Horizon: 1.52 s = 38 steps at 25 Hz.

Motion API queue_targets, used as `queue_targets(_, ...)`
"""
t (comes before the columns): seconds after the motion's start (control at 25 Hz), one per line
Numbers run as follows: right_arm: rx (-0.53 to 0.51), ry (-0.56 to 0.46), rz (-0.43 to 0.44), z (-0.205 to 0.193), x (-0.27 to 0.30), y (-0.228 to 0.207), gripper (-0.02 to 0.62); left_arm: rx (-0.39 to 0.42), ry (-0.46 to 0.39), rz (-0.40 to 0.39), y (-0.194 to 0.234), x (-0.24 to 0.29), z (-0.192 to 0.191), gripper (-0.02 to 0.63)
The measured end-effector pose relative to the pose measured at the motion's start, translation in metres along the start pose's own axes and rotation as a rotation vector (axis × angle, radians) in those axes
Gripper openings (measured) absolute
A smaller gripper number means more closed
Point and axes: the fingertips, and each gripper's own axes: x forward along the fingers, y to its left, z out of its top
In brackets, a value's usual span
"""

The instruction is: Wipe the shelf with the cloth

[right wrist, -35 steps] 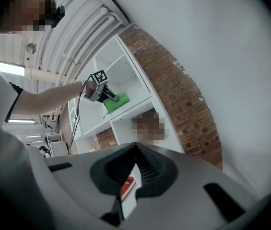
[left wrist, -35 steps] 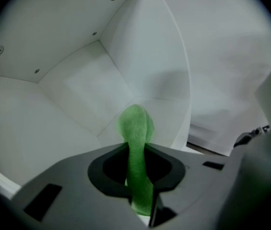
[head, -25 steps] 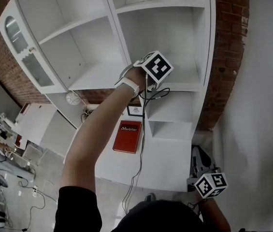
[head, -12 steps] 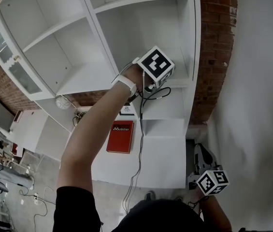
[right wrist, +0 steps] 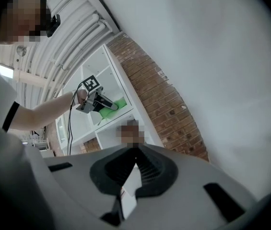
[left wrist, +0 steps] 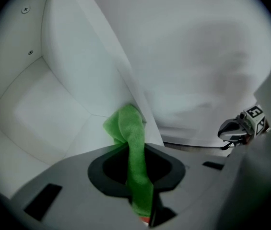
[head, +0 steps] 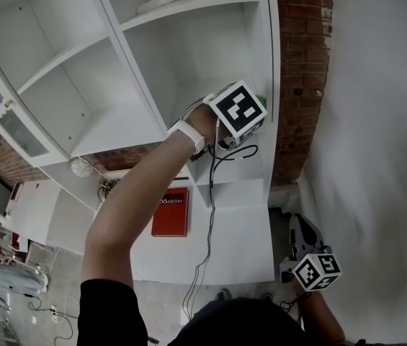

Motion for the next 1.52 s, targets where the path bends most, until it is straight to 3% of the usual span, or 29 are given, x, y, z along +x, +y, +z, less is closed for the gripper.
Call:
queue_targets(0.32,-0.013,-0.009,-0.027,0.003,0.0,0.005,0.0,0.053,-0.072,-0.102,-0.039,-0.011,0.001,0.064)
queue_targets(0.52,-0.053,-0.01,-0.035,0.006,0.002,0.009,0.0,0.028,-0.261,-0.253,-0.082,-0.025,-0.003,0.064)
queue_targets(0.64,-0.067,-0.002,-0.031,0.004,0.005,0.013,0.0,-0.014,-0.375,-0.271,-0.097,-0.033,-0.017,0.064)
queue_targets(0.92,-0.162,0.002,-0.024,0.013,0.007,0.024,0.0,-0.234,-0.652,-0.126,-0.102,-0.046,-0.076,0.064)
queue_targets(1.12,-0.233,-0.016,-0.026,0.026,0.011,0.027,0.0,-0.457,-0.72,-0.008,-0.105,-0.045,-0.133,0.064)
queue_targets(1.32,-0.274,-0.035,-0.007,0.032,0.01,0.034,0.0,-0.696,-0.803,-0.006,-0.135,-0.046,-0.18,0.064)
queue_targets(1.4,-0.296,-0.039,-0.001,0.031,0.011,0.037,0.0,-0.758,-0.8,-0.004,-0.15,-0.044,-0.196,0.064)
queue_targets(1.52,-0.306,-0.033,0.013,0.026,0.013,0.041,0.0,-0.786,-0.756,-0.013,-0.172,-0.035,-0.213,0.064)
